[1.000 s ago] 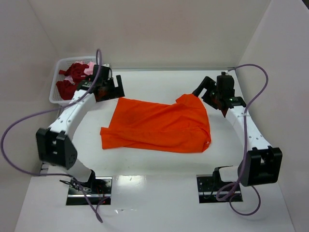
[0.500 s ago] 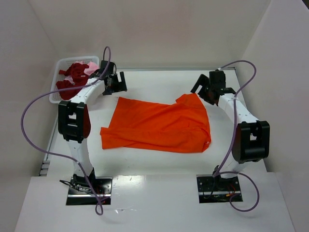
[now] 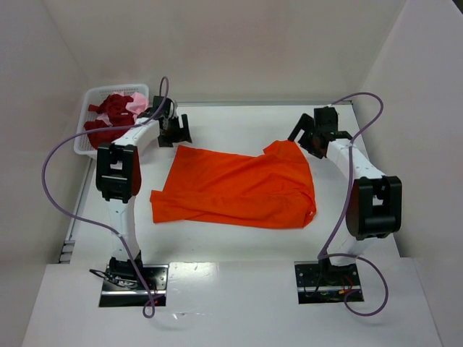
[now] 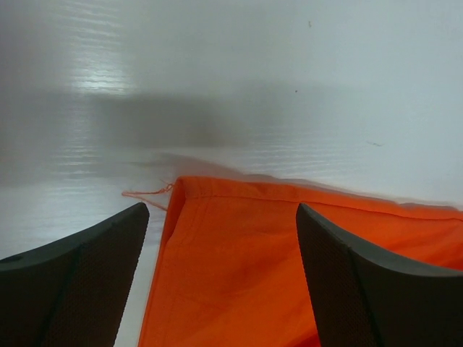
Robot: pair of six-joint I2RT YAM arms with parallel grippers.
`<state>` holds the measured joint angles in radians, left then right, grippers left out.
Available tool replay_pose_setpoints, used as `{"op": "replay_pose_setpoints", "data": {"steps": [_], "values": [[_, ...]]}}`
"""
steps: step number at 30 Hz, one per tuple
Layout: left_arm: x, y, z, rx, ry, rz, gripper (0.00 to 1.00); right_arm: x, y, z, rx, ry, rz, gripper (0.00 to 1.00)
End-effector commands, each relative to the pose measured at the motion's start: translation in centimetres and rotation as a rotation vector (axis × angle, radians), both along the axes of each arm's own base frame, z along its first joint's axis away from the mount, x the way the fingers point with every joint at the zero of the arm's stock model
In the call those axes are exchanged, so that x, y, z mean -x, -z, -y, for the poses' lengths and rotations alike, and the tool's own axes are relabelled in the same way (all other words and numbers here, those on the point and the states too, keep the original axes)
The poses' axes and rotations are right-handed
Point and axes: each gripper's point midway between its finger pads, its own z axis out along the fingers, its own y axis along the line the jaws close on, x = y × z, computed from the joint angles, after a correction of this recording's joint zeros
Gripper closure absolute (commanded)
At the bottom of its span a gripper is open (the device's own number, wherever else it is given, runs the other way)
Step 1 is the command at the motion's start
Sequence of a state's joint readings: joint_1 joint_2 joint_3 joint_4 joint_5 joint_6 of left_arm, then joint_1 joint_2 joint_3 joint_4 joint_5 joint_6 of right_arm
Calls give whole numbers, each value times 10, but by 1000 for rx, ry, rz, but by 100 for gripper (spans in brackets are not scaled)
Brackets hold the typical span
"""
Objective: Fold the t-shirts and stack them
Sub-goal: Flatten out the tshirt
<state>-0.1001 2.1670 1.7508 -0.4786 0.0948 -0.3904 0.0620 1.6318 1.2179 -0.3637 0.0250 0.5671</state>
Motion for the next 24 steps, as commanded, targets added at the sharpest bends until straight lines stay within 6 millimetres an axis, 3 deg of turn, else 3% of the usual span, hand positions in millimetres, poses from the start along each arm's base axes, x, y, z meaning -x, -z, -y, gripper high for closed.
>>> {"op": "replay_pose_setpoints", "data": {"steps": [1,9,24], "values": [[-12,-9,4,28,39,37,11,-7,-1,7,24,16,15,3],[-3,6,-1,1,35,-9,25,-5,3,7,25,16,6,3],[-6,27,-7,-36,23,-46,35,-1,2,17,31,41,7,3]]}}
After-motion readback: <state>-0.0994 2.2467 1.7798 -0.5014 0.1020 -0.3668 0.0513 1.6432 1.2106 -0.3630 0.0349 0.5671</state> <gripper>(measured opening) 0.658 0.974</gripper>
